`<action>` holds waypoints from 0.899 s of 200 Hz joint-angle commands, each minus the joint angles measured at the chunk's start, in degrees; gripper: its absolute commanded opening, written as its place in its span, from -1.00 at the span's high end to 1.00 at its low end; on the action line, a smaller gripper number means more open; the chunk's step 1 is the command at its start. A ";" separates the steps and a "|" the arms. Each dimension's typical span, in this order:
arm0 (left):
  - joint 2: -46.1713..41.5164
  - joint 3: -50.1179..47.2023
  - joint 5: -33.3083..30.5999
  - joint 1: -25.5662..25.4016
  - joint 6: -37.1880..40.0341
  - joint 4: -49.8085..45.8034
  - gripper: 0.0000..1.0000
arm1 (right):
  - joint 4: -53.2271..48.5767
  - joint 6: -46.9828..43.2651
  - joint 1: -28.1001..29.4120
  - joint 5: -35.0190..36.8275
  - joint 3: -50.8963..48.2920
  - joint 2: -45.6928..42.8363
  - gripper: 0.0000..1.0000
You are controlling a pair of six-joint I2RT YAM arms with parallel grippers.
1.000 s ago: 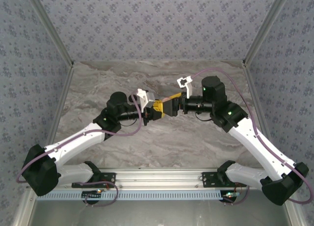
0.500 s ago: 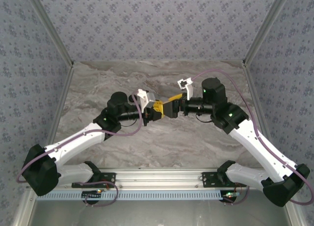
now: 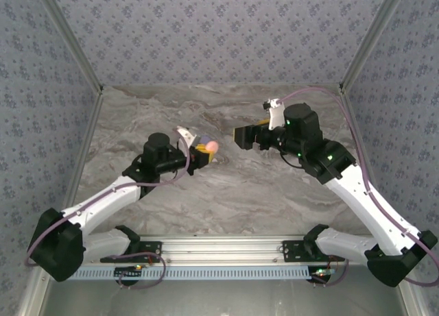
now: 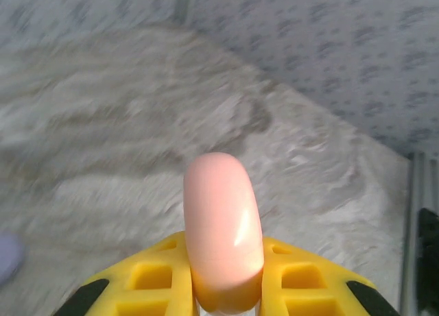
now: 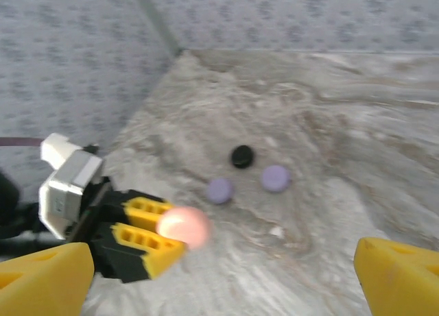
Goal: Insert the wireless bluetooth earbuds into the charging case
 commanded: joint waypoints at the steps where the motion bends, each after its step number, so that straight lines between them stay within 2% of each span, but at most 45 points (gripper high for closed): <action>1: 0.07 -1.99 -0.64 4.44 -7.82 -4.41 1.00 | -3.27 1.47 -1.10 9.69 -0.97 0.02 -1.00; 27: 5.72 0.93 -0.24 8.71 -7.74 -13.96 1.00 | -3.32 2.65 -3.15 8.46 -3.36 -0.45 -1.00; 46: 10.92 4.43 0.64 9.72 -6.13 -18.18 1.00 | -3.27 3.00 -3.89 7.31 -4.17 -0.43 -1.00; 84: 22.01 12.67 0.95 8.81 -6.22 -22.24 1.00 | 0.83 2.38 -4.23 3.90 -8.37 -1.41 -1.00; 140: 37.44 24.54 -0.57 5.13 -6.42 -26.39 1.00 | 0.71 0.56 -4.24 2.57 -8.99 -2.14 -1.00; 180: 40.96 26.92 -4.30 4.72 -9.96 -25.23 1.00 | -0.11 0.30 -4.24 2.79 -9.03 -2.90 -1.00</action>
